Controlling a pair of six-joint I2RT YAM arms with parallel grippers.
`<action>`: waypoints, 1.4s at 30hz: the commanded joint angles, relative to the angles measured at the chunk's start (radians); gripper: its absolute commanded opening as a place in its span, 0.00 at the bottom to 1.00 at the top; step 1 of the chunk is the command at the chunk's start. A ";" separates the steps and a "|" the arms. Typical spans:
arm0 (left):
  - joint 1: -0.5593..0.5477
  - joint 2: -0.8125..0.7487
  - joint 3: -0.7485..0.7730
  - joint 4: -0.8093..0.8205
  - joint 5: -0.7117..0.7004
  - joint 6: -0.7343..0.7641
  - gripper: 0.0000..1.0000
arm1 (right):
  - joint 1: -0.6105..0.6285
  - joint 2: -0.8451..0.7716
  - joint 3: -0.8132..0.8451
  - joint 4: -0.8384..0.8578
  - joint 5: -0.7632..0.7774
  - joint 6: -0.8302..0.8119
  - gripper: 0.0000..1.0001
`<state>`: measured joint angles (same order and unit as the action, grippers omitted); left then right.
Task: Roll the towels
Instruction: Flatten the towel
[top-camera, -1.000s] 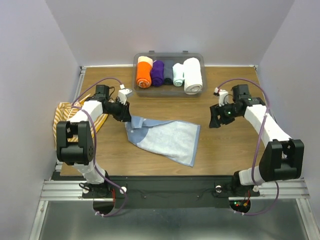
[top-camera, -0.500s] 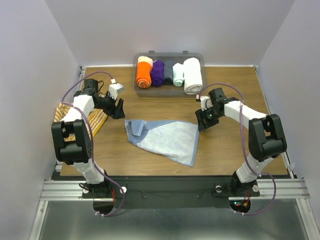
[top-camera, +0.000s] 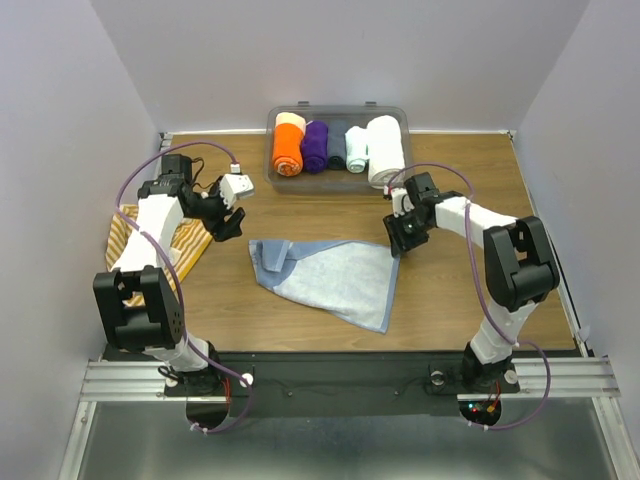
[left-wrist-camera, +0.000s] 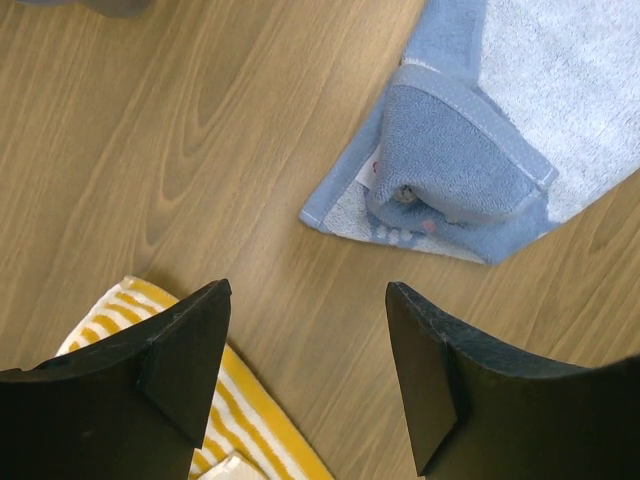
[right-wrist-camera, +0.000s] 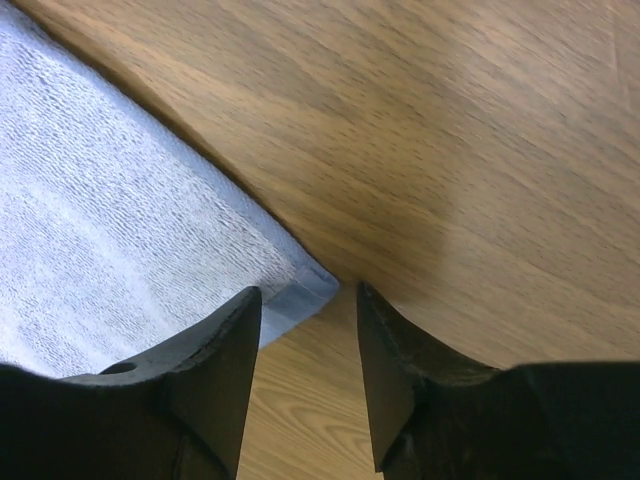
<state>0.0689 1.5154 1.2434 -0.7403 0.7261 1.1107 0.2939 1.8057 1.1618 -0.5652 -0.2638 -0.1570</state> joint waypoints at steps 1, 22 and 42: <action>-0.012 -0.072 -0.010 -0.027 -0.007 0.078 0.74 | 0.053 0.018 0.006 0.039 0.009 0.007 0.48; -0.618 -0.298 -0.383 0.002 -0.519 0.833 0.74 | 0.059 -0.023 0.001 0.011 -0.069 0.019 0.01; -0.692 0.066 -0.161 -0.014 -0.665 0.838 0.33 | 0.047 -0.048 -0.008 -0.002 -0.075 0.014 0.01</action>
<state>-0.6224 1.5517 1.0176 -0.7258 0.1001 1.9621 0.3473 1.8076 1.1507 -0.5621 -0.3290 -0.1413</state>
